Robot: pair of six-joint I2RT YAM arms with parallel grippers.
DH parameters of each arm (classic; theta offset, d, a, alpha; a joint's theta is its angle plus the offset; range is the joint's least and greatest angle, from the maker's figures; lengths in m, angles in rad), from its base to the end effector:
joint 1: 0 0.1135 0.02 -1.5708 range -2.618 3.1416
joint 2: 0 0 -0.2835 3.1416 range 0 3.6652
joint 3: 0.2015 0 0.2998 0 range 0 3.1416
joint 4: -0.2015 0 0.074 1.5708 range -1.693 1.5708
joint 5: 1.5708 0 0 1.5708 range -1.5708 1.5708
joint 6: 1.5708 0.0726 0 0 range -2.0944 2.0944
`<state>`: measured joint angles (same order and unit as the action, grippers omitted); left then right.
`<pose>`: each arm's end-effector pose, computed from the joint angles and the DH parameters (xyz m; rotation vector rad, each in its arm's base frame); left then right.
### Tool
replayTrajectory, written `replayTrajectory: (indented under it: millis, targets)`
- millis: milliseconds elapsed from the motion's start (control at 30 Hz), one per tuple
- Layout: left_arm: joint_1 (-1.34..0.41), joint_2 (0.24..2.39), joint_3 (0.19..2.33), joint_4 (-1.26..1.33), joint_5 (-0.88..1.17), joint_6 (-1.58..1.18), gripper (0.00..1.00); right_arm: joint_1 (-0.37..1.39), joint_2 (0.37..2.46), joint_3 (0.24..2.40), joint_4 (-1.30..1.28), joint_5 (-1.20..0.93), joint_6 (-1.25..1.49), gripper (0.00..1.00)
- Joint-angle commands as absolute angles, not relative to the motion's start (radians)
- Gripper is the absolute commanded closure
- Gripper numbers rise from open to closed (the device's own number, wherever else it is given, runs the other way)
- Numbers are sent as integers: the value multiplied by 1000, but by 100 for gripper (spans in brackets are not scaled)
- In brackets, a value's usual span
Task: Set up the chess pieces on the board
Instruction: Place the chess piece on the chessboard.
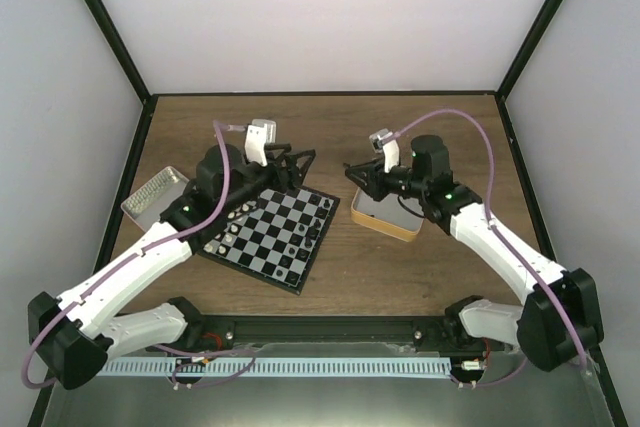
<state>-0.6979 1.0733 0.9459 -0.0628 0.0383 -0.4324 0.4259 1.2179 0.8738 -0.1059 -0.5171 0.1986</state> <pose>0.2492 -0.2126 0.3571 0.2725 1.8205 -0.8438 0.2968 0.1741 0.2773 -0.5705 1.9984 0.9112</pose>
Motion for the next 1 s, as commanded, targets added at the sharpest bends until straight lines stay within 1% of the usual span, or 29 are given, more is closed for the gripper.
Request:
replayTrajectory:
  millis: [0,100,167,267,333,467,667,833,967]
  targets:
    - [-685,1100,973,-5,242,-540,24,454,1174,831,58,-885,202,81]
    - [-678,1126,976,27,339,-642,26,496,1165,840,82,-895,188,81]
    - [-674,1143,979,35,379,-722,29,514,1165,842,93,-869,182,80]
    - [-668,1168,978,49,440,-812,36,529,1174,849,100,-816,182,80]
    - [-664,1181,980,46,462,-853,43,542,1179,855,100,-778,175,80]
    - [-657,1198,983,9,455,-883,53,563,1187,863,104,-704,168,80]
    - [-643,1240,990,-50,454,-892,58,582,1205,868,118,-641,173,80]
    - [-638,1278,1023,-118,474,-864,60,585,1211,868,122,-613,170,80]
    - [-635,1287,1025,-113,502,-859,75,585,1217,868,129,-593,176,80]
